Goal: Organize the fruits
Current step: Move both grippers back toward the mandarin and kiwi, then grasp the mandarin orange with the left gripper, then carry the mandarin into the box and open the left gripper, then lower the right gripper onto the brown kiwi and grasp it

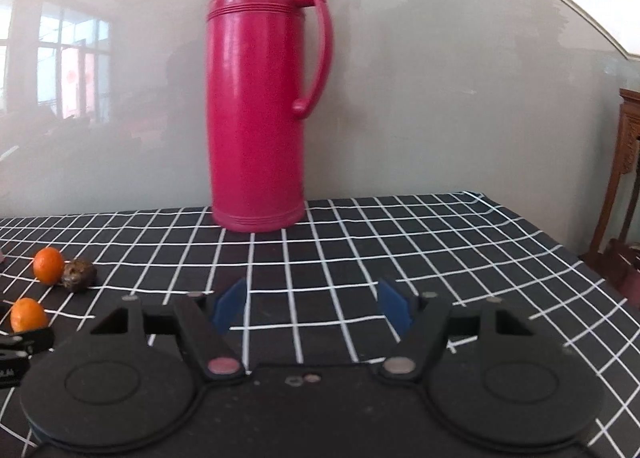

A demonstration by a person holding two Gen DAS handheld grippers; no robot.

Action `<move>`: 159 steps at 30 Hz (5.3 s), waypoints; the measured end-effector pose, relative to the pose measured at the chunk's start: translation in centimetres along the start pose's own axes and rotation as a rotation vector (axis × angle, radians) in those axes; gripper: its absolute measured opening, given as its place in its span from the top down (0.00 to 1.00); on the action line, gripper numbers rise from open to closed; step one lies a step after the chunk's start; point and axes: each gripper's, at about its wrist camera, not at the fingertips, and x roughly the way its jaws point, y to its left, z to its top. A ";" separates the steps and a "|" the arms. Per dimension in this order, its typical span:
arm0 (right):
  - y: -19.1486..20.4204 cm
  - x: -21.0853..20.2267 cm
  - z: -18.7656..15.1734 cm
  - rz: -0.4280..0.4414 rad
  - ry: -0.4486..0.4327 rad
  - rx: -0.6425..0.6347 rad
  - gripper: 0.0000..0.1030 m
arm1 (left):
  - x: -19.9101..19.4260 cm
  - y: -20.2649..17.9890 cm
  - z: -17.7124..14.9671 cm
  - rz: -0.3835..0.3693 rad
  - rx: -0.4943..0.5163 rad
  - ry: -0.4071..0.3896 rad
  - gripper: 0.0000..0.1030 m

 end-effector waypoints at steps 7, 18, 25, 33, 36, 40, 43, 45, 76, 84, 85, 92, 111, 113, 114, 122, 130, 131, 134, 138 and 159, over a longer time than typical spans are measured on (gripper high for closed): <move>1.5 0.3 -0.1 0.041 0.012 -0.036 0.31 | 1.2 -0.6 0.5 -0.003 -0.006 0.026 0.37; 2.6 -0.1 0.2 0.121 0.006 -0.050 0.31 | 2.0 -0.9 0.5 0.012 -0.004 0.059 0.42; 3.8 -0.3 0.5 0.256 0.010 -0.043 0.32 | 2.0 -1.0 0.5 0.030 0.004 0.053 0.61; 4.2 -0.4 0.7 0.251 0.014 -0.075 0.32 | 1.5 -0.7 0.4 0.009 0.001 0.043 0.62; 4.4 -0.8 0.7 0.249 0.010 -0.074 0.32 | 0.7 -0.7 0.3 0.000 0.007 0.034 0.62; 4.9 -1.2 0.5 0.245 0.013 -0.086 0.32 | -0.7 -0.3 0.1 -0.010 0.018 0.025 0.62; 5.2 -1.6 0.6 0.242 0.012 -0.082 0.31 | -1.7 0.5 0.1 -0.014 0.014 0.015 0.62; 5.5 -1.7 0.6 0.243 0.012 -0.078 0.32 | -2.3 1.1 0.2 -0.005 0.014 0.010 0.62; 16.4 -3.8 0.8 0.342 -0.003 -0.117 0.31 | -9.1 13.2 -1.0 0.141 -0.087 -0.063 0.62; 19.4 -3.9 0.1 0.388 0.008 -0.147 0.31 | -9.4 17.9 -1.8 0.220 -0.158 -0.074 0.62; 19.7 -4.0 0.0 0.394 0.007 -0.152 0.31 | -9.3 18.5 -2.0 0.231 -0.164 -0.068 0.62; 21.6 -4.1 -0.3 0.428 0.008 -0.166 0.31 | -9.2 22.1 -3.0 0.307 -0.211 -0.064 0.62; 22.4 -5.2 -0.3 0.453 -0.002 -0.206 0.31 | -10.3 22.6 -2.9 0.395 -0.225 -0.150 0.06; 22.4 -5.4 -0.3 0.451 -0.003 -0.214 0.30 | -10.9 22.2 -3.0 0.399 -0.222 -0.167 0.00; 22.3 -5.5 -0.3 0.452 -0.006 -0.218 0.27 | -11.3 21.9 -3.0 0.395 -0.220 -0.181 0.00; 23.4 -5.7 -0.9 0.471 -0.011 -0.278 0.10 | -11.8 19.9 -3.5 0.384 -0.154 -0.188 0.00; 25.3 -4.1 -1.3 0.465 0.011 -0.288 0.09 | -11.7 21.9 -4.4 0.420 -0.181 -0.166 0.00; 25.5 -3.9 -1.3 0.460 0.015 -0.292 0.09 | -11.6 22.3 -4.6 0.424 -0.185 -0.159 0.00; 26.1 -3.4 -1.4 0.447 0.018 -0.294 0.09 | -11.7 23.6 -5.1 0.446 -0.204 -0.152 0.00; 26.6 -2.4 -1.5 0.443 0.031 -0.274 0.10 | -11.5 25.2 -5.6 0.466 -0.228 -0.143 0.00; 28.6 1.5 -1.8 0.443 0.162 -0.229 0.41 | -11.6 28.7 -6.7 0.495 -0.272 -0.107 0.00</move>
